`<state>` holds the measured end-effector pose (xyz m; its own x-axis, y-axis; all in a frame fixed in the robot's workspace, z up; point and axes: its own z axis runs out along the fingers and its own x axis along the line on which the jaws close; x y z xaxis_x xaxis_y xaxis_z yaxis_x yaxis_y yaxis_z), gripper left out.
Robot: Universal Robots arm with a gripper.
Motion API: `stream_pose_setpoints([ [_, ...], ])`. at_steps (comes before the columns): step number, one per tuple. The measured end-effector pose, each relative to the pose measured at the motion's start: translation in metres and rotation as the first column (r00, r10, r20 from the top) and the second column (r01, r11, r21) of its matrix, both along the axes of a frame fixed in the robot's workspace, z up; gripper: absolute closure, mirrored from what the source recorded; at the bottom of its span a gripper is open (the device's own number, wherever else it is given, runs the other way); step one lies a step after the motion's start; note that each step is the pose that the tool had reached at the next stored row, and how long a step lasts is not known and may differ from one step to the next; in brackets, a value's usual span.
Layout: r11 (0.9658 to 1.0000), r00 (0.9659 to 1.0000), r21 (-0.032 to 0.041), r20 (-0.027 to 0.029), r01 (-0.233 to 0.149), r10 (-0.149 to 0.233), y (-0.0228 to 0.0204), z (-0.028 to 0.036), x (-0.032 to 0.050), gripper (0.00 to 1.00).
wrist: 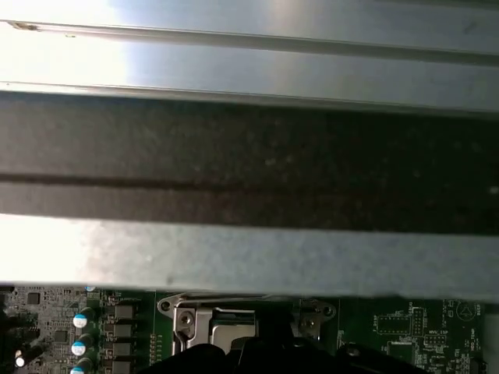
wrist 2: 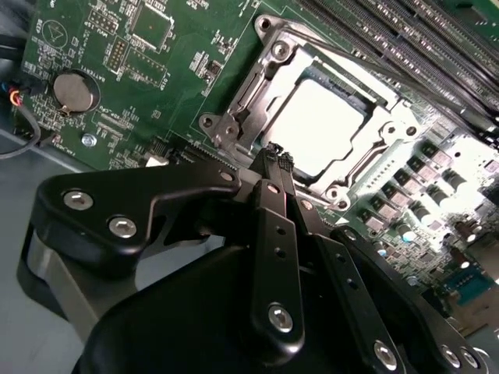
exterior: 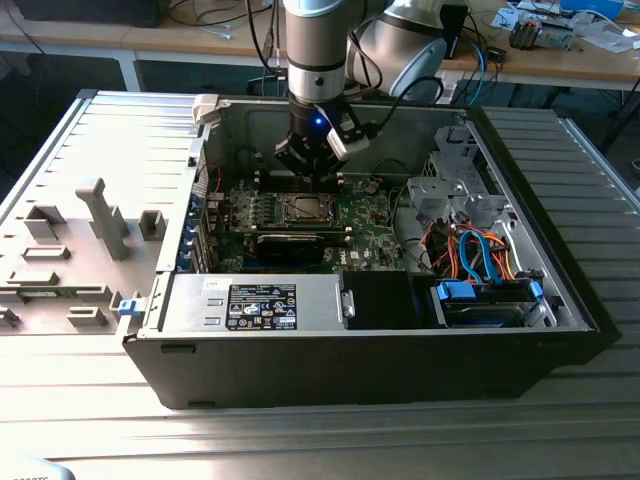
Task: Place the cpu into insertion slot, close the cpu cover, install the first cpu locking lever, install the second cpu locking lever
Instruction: 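Install the first cpu locking lever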
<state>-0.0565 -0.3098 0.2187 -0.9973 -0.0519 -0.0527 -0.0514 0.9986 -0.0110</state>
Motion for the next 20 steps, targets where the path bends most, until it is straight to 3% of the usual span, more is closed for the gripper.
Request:
stream_pose_setpoints([
  [5, 1.0, 1.0, -0.0007, 0.0, 0.0, 0.0, -0.0015, 0.0025, 0.0, 0.89],
  [8, 1.0, 1.0, -0.0012, 0.0001, 0.0, 0.0, -0.002, 0.0071, 0.0, 0.89],
  [10, 1.0, 1.0, -0.0034, 0.0, 0.0, 0.0, -0.0026, 0.0138, 0.0, 0.89],
  [12, 0.9999, 1.0, -0.0112, 0.0, 0.0, 0.0, -0.0037, 0.0193, 0.0, 0.89],
  [20, 0.9987, 1.0, -0.0505, 0.0, 0.0, 0.0, -0.0136, 0.0225, 0.0, 0.89],
])
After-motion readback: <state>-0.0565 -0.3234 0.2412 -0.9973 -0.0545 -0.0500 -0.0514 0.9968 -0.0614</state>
